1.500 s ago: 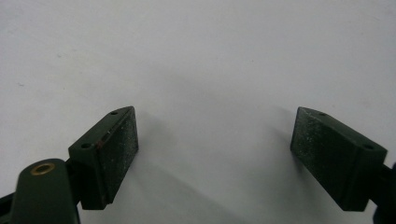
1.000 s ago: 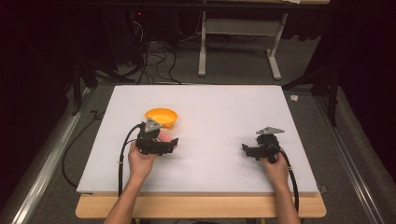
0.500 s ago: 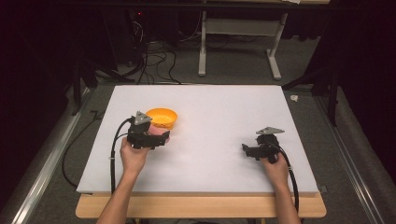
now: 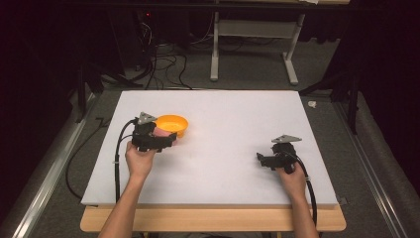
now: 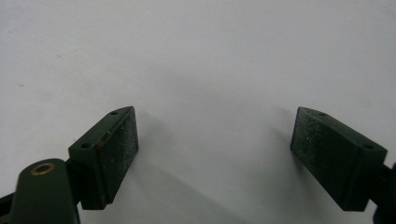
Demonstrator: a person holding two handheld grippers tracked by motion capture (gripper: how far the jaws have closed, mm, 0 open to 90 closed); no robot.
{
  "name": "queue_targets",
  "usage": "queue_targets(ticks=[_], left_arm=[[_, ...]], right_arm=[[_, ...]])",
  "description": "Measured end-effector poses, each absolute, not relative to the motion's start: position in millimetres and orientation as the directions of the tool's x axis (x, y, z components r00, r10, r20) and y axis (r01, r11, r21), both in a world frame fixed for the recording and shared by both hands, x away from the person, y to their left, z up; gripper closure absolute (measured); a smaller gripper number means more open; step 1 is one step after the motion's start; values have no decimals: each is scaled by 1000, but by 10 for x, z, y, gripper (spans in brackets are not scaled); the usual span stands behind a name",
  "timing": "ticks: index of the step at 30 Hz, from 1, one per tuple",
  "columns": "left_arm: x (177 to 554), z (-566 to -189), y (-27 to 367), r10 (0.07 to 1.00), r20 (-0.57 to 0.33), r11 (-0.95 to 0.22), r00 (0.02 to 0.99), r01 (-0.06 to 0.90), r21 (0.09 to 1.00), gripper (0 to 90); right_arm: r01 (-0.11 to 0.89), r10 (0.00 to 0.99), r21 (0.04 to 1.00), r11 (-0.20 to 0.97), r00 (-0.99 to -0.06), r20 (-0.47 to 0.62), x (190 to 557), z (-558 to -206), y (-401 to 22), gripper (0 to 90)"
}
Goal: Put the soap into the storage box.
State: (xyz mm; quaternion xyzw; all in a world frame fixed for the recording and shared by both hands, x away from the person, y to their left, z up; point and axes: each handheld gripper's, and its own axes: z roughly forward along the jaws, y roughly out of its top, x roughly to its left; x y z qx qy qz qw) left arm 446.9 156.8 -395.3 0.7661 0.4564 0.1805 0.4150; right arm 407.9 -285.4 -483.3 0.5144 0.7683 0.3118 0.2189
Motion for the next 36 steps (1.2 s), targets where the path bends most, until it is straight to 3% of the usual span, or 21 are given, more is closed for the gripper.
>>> queue_targets(ticks=[36], left_arm=[[5054,-3913,1333,894,-28,-268,447,584,766,141]], right_arm=[[654,927,704,275,-374,-15,4078,-4833,-2853,155]])
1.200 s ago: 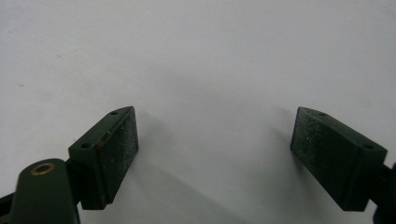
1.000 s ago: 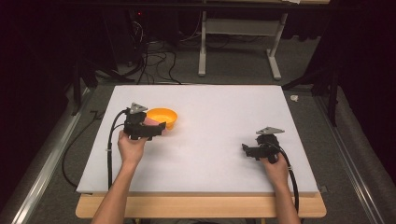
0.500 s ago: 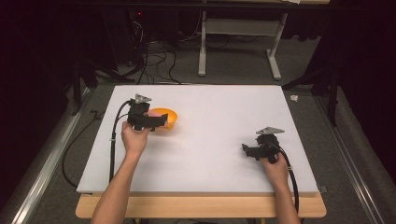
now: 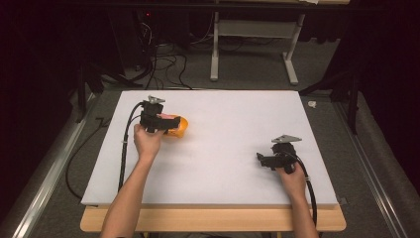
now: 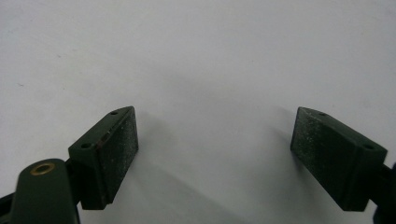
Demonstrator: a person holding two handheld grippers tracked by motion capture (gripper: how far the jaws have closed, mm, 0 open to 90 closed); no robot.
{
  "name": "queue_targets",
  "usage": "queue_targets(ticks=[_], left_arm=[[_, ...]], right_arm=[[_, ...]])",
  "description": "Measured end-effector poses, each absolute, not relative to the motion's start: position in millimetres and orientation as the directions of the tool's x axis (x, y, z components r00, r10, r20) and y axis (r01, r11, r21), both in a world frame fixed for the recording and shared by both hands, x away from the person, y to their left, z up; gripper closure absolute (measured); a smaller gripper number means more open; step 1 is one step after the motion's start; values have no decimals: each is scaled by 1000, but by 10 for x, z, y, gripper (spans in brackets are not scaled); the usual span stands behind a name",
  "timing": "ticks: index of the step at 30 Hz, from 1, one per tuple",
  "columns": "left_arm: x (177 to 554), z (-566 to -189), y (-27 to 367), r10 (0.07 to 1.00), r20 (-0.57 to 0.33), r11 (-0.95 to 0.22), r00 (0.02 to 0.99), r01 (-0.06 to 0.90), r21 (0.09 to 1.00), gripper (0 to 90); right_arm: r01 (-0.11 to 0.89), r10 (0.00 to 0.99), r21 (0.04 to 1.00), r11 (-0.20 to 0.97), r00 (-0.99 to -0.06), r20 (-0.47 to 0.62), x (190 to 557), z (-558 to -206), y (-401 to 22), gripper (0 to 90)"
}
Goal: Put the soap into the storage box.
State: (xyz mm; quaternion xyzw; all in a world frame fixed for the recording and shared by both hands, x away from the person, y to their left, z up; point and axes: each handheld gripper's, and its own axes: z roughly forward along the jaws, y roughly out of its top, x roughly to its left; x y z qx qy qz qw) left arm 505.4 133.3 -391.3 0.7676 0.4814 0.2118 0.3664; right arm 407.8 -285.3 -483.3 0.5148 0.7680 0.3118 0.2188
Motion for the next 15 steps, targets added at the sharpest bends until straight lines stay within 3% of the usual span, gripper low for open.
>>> queue_targets(ticks=[15], left_arm=[[5255,-4082,1290,912,-51,-241,408,631,738,141]], right_arm=[[653,927,705,278,-376,-17,4079,-4834,-2854,155]])
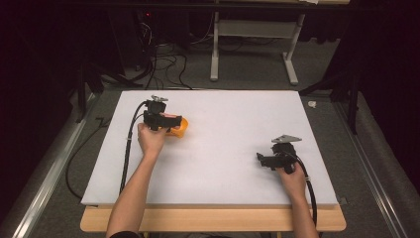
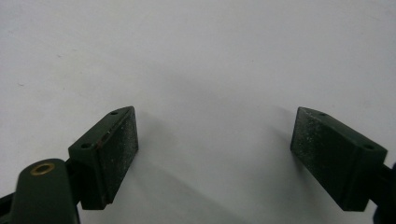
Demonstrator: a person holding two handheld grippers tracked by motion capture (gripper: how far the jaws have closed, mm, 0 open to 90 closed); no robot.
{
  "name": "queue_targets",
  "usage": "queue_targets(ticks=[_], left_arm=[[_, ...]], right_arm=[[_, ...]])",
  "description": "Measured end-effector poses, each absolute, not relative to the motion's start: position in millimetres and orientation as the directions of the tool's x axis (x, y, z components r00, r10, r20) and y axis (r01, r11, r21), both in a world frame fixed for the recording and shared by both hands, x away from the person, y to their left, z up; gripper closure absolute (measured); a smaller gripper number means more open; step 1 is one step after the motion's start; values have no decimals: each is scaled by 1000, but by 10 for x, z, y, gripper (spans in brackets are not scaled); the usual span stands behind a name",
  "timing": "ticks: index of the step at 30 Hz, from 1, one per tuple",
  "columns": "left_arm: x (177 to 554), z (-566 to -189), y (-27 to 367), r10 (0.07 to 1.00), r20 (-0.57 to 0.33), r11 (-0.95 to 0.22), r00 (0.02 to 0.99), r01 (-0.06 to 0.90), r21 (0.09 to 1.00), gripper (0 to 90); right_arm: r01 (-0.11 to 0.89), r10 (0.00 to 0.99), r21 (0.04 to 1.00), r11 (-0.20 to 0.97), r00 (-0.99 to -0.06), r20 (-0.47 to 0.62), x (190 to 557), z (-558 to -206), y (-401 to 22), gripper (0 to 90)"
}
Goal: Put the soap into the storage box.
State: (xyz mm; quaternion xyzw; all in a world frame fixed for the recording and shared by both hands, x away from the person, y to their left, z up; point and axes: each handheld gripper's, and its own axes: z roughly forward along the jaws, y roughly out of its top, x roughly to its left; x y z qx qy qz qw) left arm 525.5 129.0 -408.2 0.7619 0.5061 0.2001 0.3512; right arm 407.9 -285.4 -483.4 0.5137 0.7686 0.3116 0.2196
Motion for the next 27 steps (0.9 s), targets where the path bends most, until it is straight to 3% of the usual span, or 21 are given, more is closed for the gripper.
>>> queue_targets(ticks=[27], left_arm=[[5337,-4243,1220,920,-19,-266,391,660,703,140]], right_arm=[[654,927,704,276,-374,-16,4078,-4833,-2853,155]])
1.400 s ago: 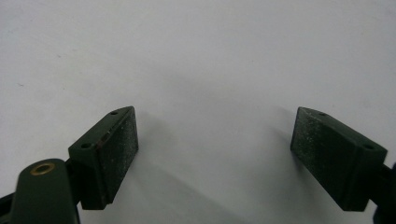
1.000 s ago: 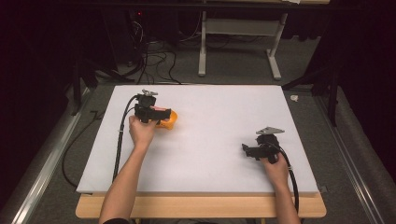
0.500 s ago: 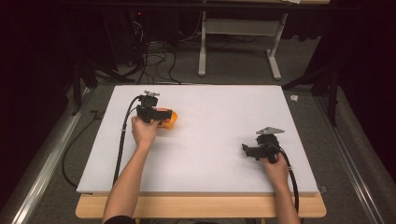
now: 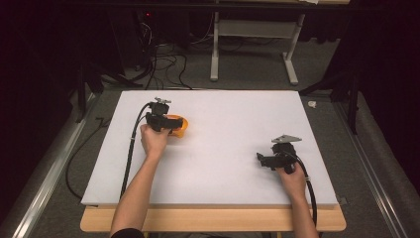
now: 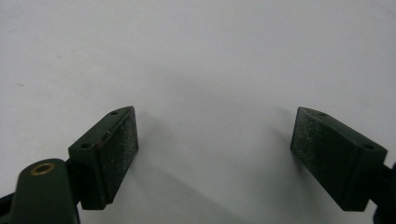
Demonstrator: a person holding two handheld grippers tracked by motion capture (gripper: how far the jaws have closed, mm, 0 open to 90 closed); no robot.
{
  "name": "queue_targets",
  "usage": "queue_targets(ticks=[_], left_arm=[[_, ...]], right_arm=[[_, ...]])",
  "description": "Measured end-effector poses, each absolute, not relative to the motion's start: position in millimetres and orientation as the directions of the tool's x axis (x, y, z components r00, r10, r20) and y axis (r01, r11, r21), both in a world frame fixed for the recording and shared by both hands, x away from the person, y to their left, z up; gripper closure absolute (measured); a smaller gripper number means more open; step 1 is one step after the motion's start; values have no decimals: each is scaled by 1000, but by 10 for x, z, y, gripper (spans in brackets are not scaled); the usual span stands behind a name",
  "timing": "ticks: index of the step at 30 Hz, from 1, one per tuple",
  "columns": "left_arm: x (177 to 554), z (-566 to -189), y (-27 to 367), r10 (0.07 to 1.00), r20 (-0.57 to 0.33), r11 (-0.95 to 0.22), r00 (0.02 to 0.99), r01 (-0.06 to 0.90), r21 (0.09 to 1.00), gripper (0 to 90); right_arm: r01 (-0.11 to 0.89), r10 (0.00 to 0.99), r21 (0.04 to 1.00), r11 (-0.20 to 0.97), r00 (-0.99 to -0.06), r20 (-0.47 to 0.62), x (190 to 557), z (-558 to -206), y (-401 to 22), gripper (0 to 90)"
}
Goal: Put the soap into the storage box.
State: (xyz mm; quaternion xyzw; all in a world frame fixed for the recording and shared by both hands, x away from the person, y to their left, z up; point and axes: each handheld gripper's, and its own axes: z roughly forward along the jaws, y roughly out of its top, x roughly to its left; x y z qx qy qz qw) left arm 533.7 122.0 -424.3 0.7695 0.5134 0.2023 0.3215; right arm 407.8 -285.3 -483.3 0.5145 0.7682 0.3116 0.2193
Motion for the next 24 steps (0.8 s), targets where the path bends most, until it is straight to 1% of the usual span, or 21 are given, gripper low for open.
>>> queue_targets(ticks=[9,12,16,24], left_arm=[[5351,-4252,1231,917,-40,-258,398,665,701,131],[5351,-4235,1247,915,-55,-247,399,664,706,82],[5340,-4204,1276,911,-71,-237,407,654,718,52],[5287,-4130,1288,903,-69,-238,424,627,742,49]], right_arm=[[654,927,704,276,-374,-16,4078,-4834,-2853,155],[654,927,704,275,-374,-15,4078,-4833,-2853,155],[653,927,704,277,-375,-16,4079,-4833,-2854,155],[655,927,704,275,-374,-15,4078,-4834,-2853,155]])
